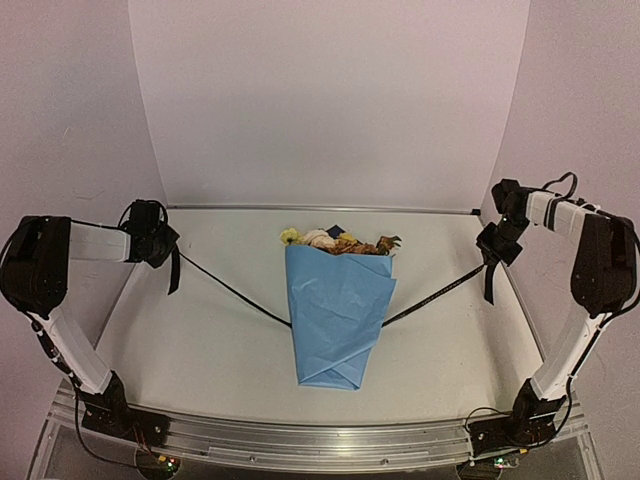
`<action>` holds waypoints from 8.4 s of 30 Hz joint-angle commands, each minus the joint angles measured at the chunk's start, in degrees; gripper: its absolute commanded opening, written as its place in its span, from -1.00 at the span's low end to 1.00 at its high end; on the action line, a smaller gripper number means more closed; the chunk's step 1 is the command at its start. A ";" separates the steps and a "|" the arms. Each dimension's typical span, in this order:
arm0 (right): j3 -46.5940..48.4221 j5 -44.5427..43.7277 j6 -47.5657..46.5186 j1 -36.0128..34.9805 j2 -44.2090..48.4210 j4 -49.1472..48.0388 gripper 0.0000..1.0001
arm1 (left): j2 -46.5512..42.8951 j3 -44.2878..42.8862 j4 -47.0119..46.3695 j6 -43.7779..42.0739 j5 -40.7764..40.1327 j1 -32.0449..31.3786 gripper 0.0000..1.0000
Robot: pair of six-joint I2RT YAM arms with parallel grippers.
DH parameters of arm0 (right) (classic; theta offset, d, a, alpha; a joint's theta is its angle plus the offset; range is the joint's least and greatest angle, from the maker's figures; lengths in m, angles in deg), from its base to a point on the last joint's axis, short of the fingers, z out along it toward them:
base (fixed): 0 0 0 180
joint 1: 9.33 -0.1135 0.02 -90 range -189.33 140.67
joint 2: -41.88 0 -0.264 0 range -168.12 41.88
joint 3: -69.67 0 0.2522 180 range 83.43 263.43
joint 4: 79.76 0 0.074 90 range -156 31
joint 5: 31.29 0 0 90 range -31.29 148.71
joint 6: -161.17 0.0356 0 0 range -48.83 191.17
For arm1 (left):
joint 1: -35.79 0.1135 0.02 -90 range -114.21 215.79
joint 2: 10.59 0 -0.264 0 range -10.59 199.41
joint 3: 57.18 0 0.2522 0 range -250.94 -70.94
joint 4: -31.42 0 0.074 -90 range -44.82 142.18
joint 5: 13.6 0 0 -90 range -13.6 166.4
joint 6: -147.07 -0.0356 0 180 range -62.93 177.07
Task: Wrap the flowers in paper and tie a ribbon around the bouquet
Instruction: Place the left side of the ribbon on the folded bouquet, then place the right side of the ribbon on the folded bouquet, then cross the ribbon with the folded bouquet.
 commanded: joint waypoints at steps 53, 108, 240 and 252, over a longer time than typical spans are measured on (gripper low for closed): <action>9.89 22.25 -4.32 -6.64 -5.39 4.47 -1.00 | 27.65 -47.89 18.52 -64.01 31.55 -51.70 -1.00; 9.25 63.37 -15.79 -34.86 -2.93 -6.44 -1.00 | 7.42 -11.43 1.27 -38.80 31.36 -28.39 0.20; 11.35 48.80 -22.30 -43.89 -14.36 -0.50 -1.00 | 12.30 -19.03 9.93 -42.55 37.42 -31.07 -1.00; 18.74 63.18 -23.99 -43.48 -13.93 5.10 -1.00 | 14.74 -21.15 11.71 -43.23 38.44 -31.08 -1.00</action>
